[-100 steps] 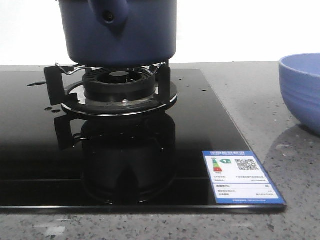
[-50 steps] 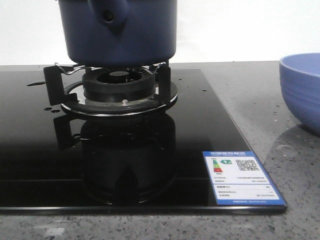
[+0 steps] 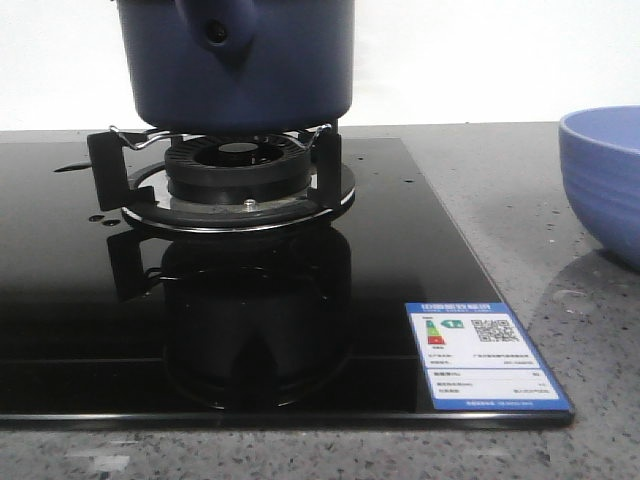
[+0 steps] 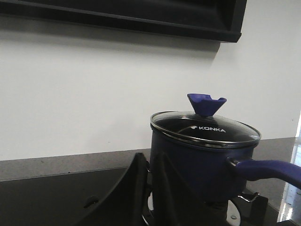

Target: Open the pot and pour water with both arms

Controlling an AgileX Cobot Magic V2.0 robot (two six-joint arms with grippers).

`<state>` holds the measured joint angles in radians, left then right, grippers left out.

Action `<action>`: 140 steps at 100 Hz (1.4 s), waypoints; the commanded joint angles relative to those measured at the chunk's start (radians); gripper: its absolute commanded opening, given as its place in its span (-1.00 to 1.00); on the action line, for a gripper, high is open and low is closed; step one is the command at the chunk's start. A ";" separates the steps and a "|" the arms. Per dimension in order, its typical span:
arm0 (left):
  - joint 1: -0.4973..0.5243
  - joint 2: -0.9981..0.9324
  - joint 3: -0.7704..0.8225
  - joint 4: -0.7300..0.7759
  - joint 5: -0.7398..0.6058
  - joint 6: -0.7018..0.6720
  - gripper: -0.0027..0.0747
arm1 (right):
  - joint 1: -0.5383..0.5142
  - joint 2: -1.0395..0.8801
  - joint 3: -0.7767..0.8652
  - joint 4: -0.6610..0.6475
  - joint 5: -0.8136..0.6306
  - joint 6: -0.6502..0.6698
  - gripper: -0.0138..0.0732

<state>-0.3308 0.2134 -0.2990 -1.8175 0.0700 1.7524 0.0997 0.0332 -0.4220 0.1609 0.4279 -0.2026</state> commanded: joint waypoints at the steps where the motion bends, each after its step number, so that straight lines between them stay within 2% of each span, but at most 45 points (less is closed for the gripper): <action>1: 0.001 0.007 -0.026 0.036 0.018 -0.008 -0.98 | 0.002 0.013 -0.024 0.007 -0.089 -0.013 -0.83; 7: 0.001 0.007 -0.031 0.167 0.011 -0.011 -0.98 | 0.002 0.013 -0.024 0.007 -0.089 -0.013 -0.83; 12: 0.001 0.005 -0.031 0.296 0.001 -0.115 -0.98 | 0.002 0.013 -0.024 0.007 -0.089 -0.013 -0.83; 14: 0.001 0.005 -0.031 0.384 -0.004 -0.210 -0.98 | 0.002 0.013 -0.024 0.007 -0.089 -0.013 -0.83; 16: 0.001 0.005 -0.027 0.532 -0.007 -0.368 -0.98 | 0.002 0.013 -0.024 0.007 -0.089 -0.013 -0.83; 17: 0.001 0.005 -0.027 0.532 -0.009 -0.368 -0.98 | 0.002 0.013 -0.024 0.007 -0.089 -0.013 -0.83; 19: 0.001 0.005 -0.025 0.710 -0.011 -0.548 -0.98 | 0.002 0.013 -0.024 0.007 -0.089 -0.013 -0.83; 24: 0.001 0.005 -0.020 1.001 -0.009 -0.828 -0.98 | 0.002 0.013 -0.024 0.007 -0.089 -0.013 -0.83; 30: 0.001 0.005 -0.005 1.452 -0.005 -1.261 -0.98 | 0.002 0.013 -0.024 0.007 -0.089 -0.013 -0.83; 31: 0.001 0.005 -0.002 1.452 -0.005 -1.261 -0.98 | 0.002 0.013 -0.024 0.007 -0.089 -0.013 -0.83; 36: 0.004 0.005 0.020 1.687 -0.005 -1.487 -0.98 | 0.002 0.013 -0.024 0.007 -0.089 -0.013 -0.83; 41: 0.014 0.000 0.051 1.783 -0.005 -1.589 -0.98 | 0.002 0.013 -0.024 0.007 -0.089 -0.013 -0.83; 50: 0.057 -0.029 0.122 1.798 -0.009 -1.631 -0.98 | 0.002 0.013 -0.024 0.007 -0.089 -0.013 -0.83; 81: 0.214 -0.190 0.333 1.785 -0.015 -1.631 -0.98 | 0.002 0.013 -0.024 0.007 -0.089 -0.013 -0.83; 99: 0.285 -0.246 0.332 1.781 0.229 -1.631 -0.98 | 0.002 0.013 -0.024 0.007 -0.089 -0.013 -0.83; 140: 0.307 -0.246 0.332 1.783 0.228 -1.628 -0.98 | 0.002 0.013 -0.024 0.007 -0.089 -0.013 -0.83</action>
<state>-0.0263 -0.0046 0.0048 -0.0259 0.3356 0.1327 0.0997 0.0332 -0.4220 0.1609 0.4263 -0.2032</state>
